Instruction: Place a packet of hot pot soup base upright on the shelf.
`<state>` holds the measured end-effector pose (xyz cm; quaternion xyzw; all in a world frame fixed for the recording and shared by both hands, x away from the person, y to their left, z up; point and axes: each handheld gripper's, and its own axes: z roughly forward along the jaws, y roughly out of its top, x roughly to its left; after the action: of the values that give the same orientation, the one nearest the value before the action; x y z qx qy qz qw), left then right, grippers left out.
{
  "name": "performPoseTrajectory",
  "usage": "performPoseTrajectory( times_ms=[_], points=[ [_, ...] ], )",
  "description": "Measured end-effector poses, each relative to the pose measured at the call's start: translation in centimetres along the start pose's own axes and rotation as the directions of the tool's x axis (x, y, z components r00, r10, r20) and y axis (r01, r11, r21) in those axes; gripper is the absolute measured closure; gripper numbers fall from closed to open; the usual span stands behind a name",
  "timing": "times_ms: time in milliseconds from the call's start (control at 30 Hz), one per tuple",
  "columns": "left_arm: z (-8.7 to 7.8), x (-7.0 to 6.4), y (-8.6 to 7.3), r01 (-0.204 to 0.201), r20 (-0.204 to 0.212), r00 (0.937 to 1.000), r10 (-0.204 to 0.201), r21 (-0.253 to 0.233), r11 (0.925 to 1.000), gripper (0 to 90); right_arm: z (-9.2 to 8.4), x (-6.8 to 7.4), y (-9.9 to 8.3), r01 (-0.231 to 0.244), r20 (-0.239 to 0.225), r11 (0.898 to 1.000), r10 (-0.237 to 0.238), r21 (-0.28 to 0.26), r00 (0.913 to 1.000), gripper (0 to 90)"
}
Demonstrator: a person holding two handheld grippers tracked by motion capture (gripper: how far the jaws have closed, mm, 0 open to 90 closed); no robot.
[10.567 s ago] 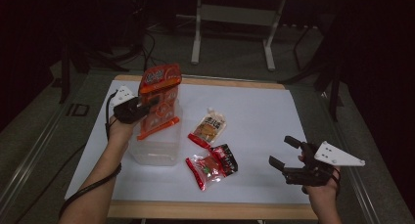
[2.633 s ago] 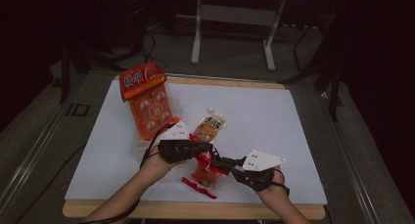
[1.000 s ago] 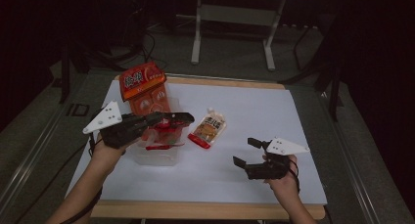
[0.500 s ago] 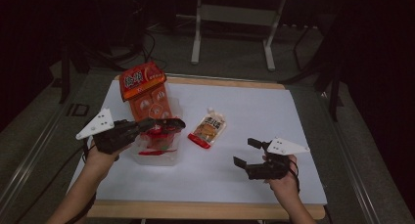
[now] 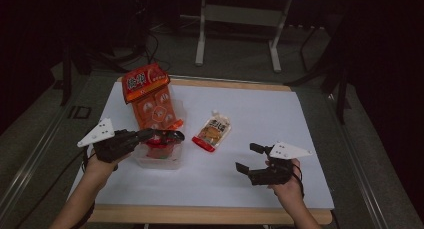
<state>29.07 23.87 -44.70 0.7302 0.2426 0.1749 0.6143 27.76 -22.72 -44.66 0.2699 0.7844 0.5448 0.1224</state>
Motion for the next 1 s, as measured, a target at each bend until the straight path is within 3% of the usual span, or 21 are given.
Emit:
performPoseTrajectory(
  times_ms=[300,500,567,1000],
  points=[
    [-1.1,0.4,-1.7,0.006,-0.026,0.9996,-0.006,0.019,0.9998,87.4,-0.1,-0.1,-0.1,0.000,-0.001,1.000,0.000,0.003,1.0000,14.6],
    [-2.0,0.7,-3.1,0.034,-0.030,0.9990,-0.033,0.041,0.9986,86.5,-0.1,-0.3,0.0,-0.015,-0.020,1.000,0.015,0.001,0.9997,15.8],
    [-2.3,0.8,-3.4,0.052,-0.029,0.9983,-0.051,0.025,0.9983,86.2,-0.1,-0.3,0.0,-0.015,-0.020,1.000,0.015,0.001,0.9997,15.8],
    [-2.6,-0.1,-3.1,0.010,-0.033,0.9994,-0.008,0.056,0.9984,78.3,0.2,-0.4,-0.1,-0.005,-0.019,1.000,0.005,0.011,0.9998,15.8]
  ],
)
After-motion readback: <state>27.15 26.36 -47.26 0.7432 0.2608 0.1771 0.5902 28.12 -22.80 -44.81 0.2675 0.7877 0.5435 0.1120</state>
